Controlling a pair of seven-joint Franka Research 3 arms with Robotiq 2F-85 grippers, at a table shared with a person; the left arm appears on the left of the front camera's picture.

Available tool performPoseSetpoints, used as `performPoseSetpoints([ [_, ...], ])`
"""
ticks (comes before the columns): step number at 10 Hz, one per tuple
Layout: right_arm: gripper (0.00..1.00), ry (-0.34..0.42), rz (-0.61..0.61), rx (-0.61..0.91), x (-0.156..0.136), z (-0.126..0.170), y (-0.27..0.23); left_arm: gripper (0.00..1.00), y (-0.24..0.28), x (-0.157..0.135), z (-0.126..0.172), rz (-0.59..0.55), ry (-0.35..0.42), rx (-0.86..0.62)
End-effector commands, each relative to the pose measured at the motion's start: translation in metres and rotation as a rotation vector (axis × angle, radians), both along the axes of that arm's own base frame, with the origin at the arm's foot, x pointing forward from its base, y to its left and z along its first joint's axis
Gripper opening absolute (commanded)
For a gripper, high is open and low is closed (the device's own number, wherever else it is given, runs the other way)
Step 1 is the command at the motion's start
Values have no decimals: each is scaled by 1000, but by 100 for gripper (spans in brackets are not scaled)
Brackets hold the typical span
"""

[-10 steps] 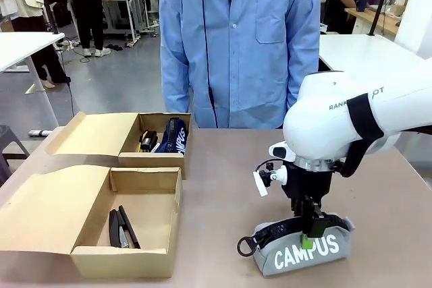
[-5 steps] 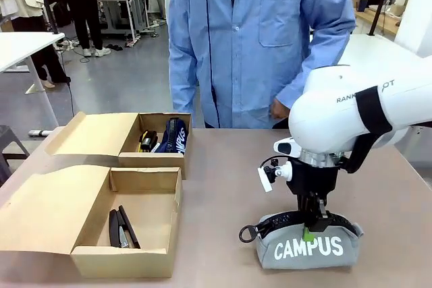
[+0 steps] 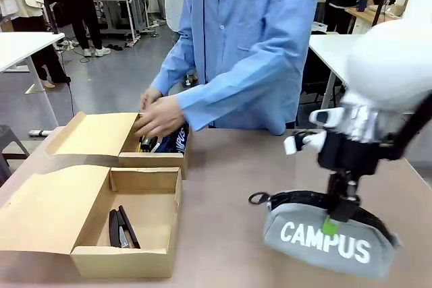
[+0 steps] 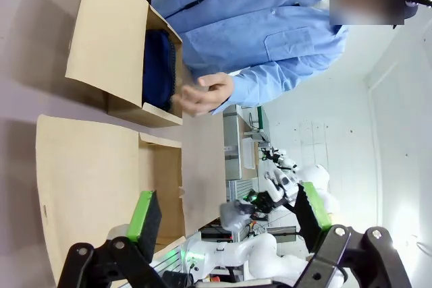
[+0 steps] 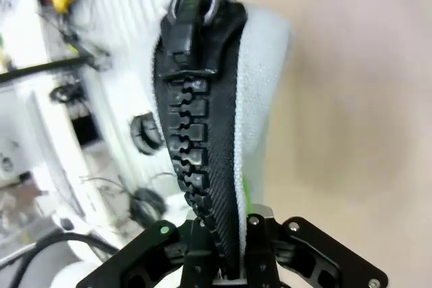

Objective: Place items inside the box.
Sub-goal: Pick up a Pencil pouch or Stapler and place it inside the Mailer Box closest to the robot.

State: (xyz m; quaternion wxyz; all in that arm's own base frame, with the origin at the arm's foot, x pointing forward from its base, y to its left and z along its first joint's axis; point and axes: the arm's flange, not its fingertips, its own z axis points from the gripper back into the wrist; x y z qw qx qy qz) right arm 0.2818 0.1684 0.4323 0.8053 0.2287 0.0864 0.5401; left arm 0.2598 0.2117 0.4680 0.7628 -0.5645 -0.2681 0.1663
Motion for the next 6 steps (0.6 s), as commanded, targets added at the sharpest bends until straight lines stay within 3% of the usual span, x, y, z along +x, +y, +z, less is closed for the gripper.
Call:
performPoseSetpoints([
  [1, 0, 19, -463, 198, -49, 35, -43, 100, -1, 0, 0, 0, -27, -8],
  [2, 0, 43, -760, 251, -58, 36, -53, 100, -1, 0, 0, 0, -27, -8],
  [3, 0, 16, -1082, 182, -61, 30, -58, 100, -1, 0, 0, 0, -27, -8],
  [5, 0, -2, -1279, 165, -67, 27, -56, 100, -1, 0, 0, 0, -27, -8],
  [6, 0, -7, -1275, 132, -69, 28, -53, 100, -1, 0, 0, 0, -27, -8],
])
